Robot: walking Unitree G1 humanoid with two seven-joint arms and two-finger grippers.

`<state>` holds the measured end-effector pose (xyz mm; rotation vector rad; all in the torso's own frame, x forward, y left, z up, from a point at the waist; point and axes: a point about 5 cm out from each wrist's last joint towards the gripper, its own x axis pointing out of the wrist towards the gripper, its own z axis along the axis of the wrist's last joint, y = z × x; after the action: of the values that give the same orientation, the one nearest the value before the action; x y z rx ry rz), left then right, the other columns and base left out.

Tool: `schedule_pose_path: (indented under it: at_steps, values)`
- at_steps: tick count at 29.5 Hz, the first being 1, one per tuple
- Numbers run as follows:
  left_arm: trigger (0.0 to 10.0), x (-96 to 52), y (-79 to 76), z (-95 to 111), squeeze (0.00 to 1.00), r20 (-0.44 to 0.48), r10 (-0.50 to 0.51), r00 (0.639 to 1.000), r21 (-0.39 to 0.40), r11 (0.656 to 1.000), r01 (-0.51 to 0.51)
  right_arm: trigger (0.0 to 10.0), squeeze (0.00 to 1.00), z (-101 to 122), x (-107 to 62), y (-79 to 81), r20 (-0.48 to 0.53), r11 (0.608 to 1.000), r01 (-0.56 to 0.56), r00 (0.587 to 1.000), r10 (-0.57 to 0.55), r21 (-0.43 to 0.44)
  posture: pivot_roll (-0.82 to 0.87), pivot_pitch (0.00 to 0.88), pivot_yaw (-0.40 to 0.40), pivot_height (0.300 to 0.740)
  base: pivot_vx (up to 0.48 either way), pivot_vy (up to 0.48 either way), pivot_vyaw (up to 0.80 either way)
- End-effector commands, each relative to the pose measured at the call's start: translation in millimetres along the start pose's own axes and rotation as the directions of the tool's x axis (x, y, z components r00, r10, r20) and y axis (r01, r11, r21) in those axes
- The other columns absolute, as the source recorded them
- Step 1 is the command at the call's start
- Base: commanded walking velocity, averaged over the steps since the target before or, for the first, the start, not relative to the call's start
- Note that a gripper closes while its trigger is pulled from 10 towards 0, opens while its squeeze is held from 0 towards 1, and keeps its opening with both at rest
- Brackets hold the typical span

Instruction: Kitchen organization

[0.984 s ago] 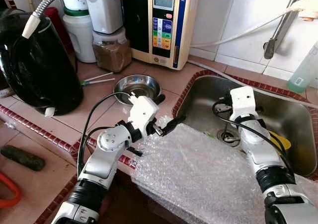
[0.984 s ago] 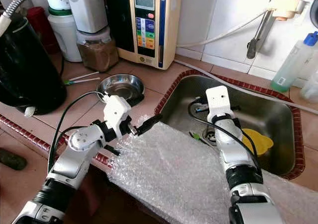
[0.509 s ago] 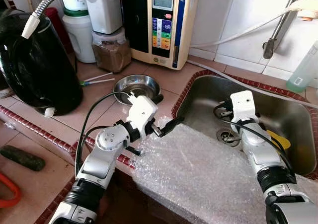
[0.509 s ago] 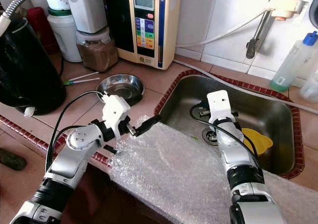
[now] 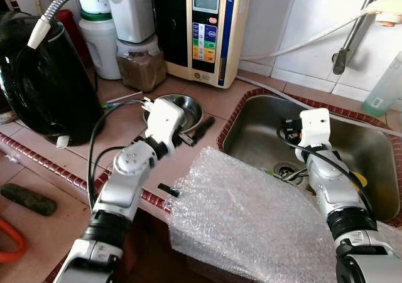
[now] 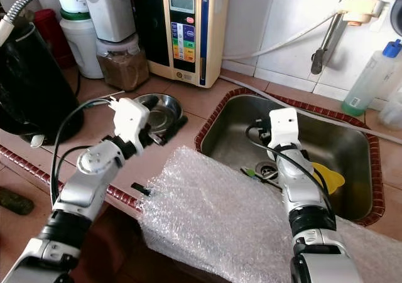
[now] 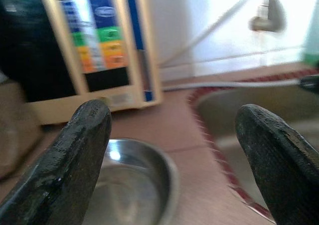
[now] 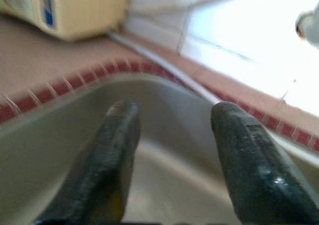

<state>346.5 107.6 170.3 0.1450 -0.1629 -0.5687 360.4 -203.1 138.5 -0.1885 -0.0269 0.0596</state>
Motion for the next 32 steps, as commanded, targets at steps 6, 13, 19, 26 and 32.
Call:
schedule_pose_path:
  at_steps: [6, 13, 19, 26, 32]
  values:
    - [10.0, 6.7, 18.9, 6, 1.00, 0.010, 0.151, 0.989, -0.003, 0.989, -0.151, 10.0, 1.00, 24, -0.7, 8.4, 0.125, 0.999, -0.036, 0.992, 0.033, 0.026, 0.05, 0.000, 0.007, 0.740, 0.000, 0.000, 0.00]
    - [10.0, 6.4, 40.3, -3, 1.00, -0.056, 0.325, 0.944, -0.005, 0.946, -0.325, 10.0, 1.00, 38, -6.2, 11.8, 0.188, 0.998, -0.051, 0.981, 0.044, 0.032, 0.05, 0.000, 0.004, 0.740, 0.000, 0.000, 0.00]
    - [10.0, 2.8, 59.6, -8, 1.00, -0.106, 0.441, 0.891, -0.066, 0.891, -0.448, 10.0, 1.00, 58, -14.3, 28.7, 0.263, 0.986, -0.162, 0.954, 0.143, 0.050, 0.04, 0.000, 0.006, 0.740, 0.000, 0.000, 0.00]
    - [10.0, 4.4, 67.7, -10, 1.00, -0.142, 0.483, 0.864, -0.124, 0.857, -0.500, 10.0, 1.00, 66, -25.7, 50.6, 0.283, 0.957, -0.288, 0.922, 0.266, 0.038, 0.04, 0.000, 0.012, 0.740, 0.000, 0.000, 0.00]
    - [10.0, 7.3, 70.5, -17, 0.00, -0.212, 0.489, 0.846, -0.134, 0.843, -0.520, 10.0, 1.00, 73, -31.4, 58.4, 0.287, 0.943, -0.329, 0.908, 0.304, 0.043, 0.04, 0.000, 0.013, 0.740, 0.000, 0.000, 0.00]
